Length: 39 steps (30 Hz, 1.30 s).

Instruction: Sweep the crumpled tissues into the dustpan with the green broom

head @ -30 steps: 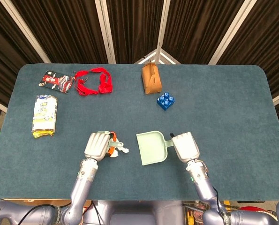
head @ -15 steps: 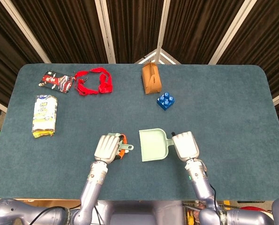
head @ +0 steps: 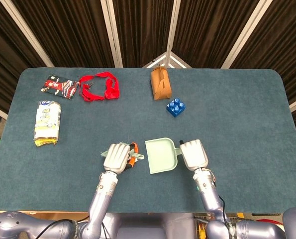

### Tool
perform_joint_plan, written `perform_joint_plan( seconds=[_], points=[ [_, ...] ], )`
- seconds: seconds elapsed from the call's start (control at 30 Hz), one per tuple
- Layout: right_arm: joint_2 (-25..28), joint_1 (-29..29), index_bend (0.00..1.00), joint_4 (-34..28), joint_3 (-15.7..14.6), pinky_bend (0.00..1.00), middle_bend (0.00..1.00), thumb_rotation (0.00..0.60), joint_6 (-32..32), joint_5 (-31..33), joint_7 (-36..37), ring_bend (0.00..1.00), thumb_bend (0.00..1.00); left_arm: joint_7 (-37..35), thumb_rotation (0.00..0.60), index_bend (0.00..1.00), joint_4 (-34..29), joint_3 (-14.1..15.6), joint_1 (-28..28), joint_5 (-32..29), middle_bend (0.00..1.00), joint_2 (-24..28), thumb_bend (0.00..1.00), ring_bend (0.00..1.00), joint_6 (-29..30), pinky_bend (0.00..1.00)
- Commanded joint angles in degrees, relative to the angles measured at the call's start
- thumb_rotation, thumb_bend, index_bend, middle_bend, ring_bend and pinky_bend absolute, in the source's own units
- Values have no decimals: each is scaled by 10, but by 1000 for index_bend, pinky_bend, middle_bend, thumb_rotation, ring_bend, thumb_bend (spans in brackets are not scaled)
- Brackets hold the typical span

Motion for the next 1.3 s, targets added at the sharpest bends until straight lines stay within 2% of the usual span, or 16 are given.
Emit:
perform_joint_plan(
  seconds=[0.03,0.23,0.6,1.0,1.17,1.3],
  points=[
    [4,0,666,-1,-1,885,913,600,1,-1,2,896,504,-11,600,790,16,-8,-4,1,1000,-21,634,1000,-1,1000],
    [13,0,666,-2,-1,886,913,600,-2,6,9,896,504,-9,600,790,19,-9,-6,18,1000,-29,634,1000,5,1000],
    [10,0,666,-5,-9,886,913,600,5,4,11,896,504,-1,600,795,-23,-25,4,35,1000,12,673,1000,24,1000],
    [15,-1,666,-17,-13,886,913,600,13,3,10,896,503,3,600,807,-86,-33,18,49,1000,94,674,1000,26,1000],
    [14,0,666,-20,-14,886,913,600,15,3,8,896,504,26,600,809,-117,-28,20,60,1000,129,674,1000,31,1000],
    [14,-1,666,-23,-16,886,913,600,16,3,8,896,504,44,600,811,-141,0,30,86,1000,159,674,1000,39,1000]
  ],
)
